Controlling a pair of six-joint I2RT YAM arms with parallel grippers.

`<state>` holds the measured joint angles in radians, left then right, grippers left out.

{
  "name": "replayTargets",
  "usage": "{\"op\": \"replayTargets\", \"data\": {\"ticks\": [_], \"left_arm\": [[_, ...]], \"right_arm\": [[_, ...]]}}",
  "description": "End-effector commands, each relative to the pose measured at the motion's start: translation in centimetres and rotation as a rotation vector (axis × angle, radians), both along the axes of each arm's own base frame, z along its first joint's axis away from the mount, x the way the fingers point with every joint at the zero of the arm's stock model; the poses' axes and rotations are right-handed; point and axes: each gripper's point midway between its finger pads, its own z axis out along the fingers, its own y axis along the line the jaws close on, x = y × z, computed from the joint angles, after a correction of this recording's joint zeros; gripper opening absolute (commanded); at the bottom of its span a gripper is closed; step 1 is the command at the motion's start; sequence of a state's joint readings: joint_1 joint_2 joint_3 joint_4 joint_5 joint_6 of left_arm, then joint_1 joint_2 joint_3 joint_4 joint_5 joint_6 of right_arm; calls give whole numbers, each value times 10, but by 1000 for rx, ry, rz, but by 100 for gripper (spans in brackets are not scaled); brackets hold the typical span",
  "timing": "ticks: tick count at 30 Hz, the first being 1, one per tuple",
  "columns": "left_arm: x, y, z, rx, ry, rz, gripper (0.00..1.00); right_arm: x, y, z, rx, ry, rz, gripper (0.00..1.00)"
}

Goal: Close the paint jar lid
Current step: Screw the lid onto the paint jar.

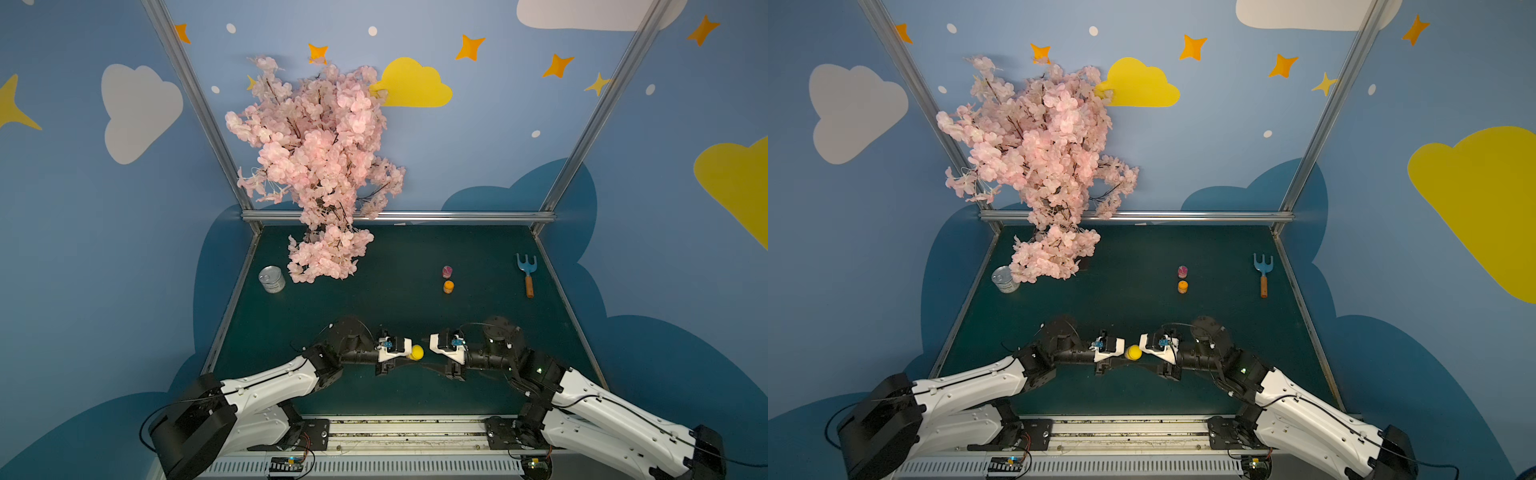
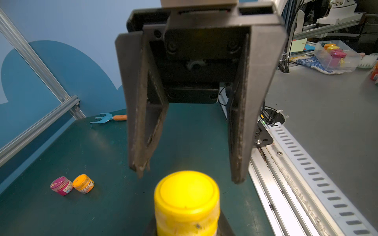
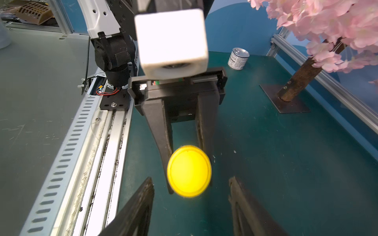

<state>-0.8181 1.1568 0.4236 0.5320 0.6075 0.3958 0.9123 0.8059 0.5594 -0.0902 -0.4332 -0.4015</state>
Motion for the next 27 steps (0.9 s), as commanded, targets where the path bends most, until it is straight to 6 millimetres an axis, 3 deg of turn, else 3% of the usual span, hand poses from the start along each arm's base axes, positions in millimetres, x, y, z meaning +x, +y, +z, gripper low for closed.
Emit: {"op": "replayTargets", "data": {"ticks": [1, 16, 27], "left_arm": [[0, -1, 5, -8, 7, -14, 33], [2, 0, 4, -3, 2, 5, 32], [3, 0, 5, -3, -2, 12, 33]], "right_arm": [[-2, 5, 14, 18, -29, 35, 59], [3, 15, 14, 11, 1, 41, 51], [4, 18, 14, 11, 16, 45, 38]]}}
